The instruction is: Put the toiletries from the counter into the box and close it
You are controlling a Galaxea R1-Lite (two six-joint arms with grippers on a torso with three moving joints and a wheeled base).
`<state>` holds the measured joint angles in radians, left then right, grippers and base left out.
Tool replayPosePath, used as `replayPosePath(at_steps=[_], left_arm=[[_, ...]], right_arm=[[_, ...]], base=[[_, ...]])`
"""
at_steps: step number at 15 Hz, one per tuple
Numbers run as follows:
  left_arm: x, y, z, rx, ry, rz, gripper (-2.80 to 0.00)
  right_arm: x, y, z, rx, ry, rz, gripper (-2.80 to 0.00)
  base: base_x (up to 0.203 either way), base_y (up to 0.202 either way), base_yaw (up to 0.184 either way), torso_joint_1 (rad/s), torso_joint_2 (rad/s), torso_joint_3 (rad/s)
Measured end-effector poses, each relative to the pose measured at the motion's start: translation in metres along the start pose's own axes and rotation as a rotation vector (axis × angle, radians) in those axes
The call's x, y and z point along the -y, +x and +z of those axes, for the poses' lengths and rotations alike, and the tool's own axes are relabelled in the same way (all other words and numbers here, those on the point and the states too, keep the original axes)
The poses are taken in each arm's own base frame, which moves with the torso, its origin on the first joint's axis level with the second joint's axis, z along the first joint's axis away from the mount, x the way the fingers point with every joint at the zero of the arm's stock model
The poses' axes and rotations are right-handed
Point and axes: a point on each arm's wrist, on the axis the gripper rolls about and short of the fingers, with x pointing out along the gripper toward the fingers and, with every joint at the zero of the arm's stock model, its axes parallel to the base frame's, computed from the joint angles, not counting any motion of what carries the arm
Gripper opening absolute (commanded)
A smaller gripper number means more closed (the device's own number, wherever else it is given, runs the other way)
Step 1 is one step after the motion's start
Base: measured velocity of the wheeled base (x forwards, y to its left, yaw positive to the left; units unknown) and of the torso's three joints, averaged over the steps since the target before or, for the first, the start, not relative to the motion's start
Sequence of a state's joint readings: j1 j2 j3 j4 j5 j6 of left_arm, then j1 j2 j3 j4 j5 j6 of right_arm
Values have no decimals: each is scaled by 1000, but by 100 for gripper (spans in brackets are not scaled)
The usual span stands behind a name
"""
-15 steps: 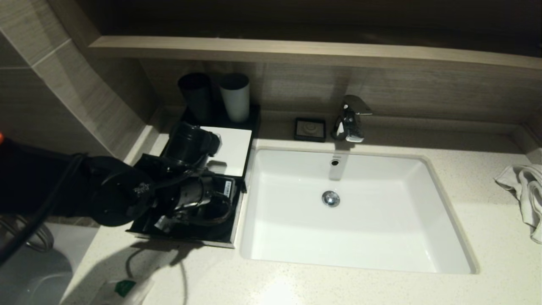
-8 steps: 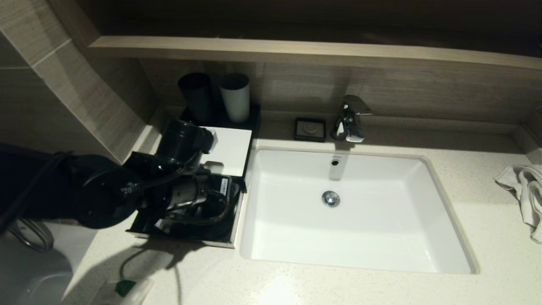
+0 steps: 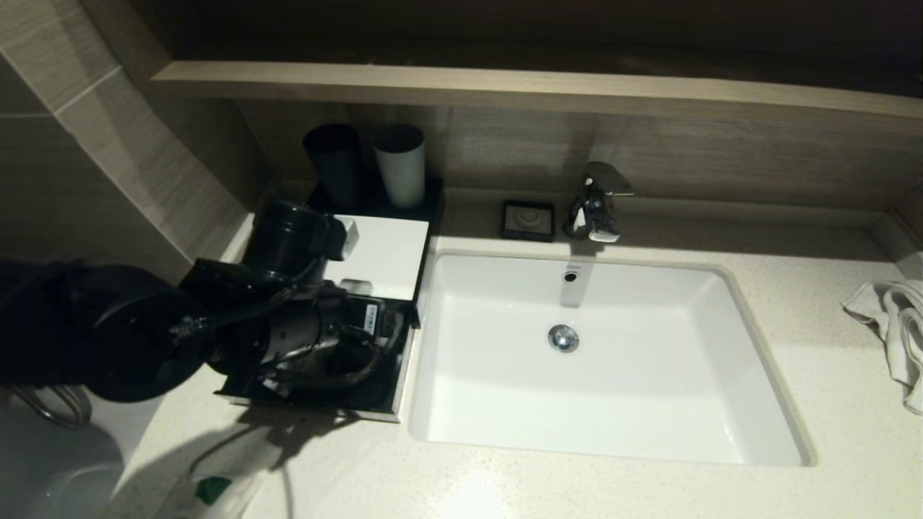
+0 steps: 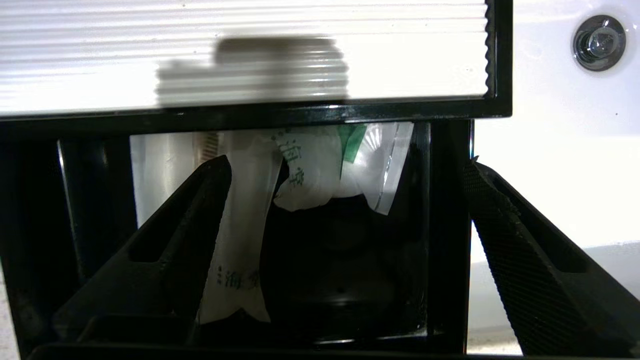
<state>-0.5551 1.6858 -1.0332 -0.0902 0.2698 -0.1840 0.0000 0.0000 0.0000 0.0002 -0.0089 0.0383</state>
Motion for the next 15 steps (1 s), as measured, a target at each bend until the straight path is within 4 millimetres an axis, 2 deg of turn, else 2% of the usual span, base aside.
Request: replayPosePath(at_steps=[4,5,12,15], left_arm=[[-7,-23,-3,23,-7,-5,0],[-9,-30,-4,33,-9,-6,-280],[-30,-92,-23,54,-15,-9,-280],[-41,-119,-42,28,-10,-4,-280]], right_arm=[[0,0,0,0,0,0,-280],[0,0,0,0,0,0,-280],[0,0,0,0,0,0,-280],[0,0,0,0,0,1,-280]], base=[[0,0,0,0,0,0],[0,0,0,0,0,0],[0,0,0,0,0,0],[0,0,0,0,0,0]])
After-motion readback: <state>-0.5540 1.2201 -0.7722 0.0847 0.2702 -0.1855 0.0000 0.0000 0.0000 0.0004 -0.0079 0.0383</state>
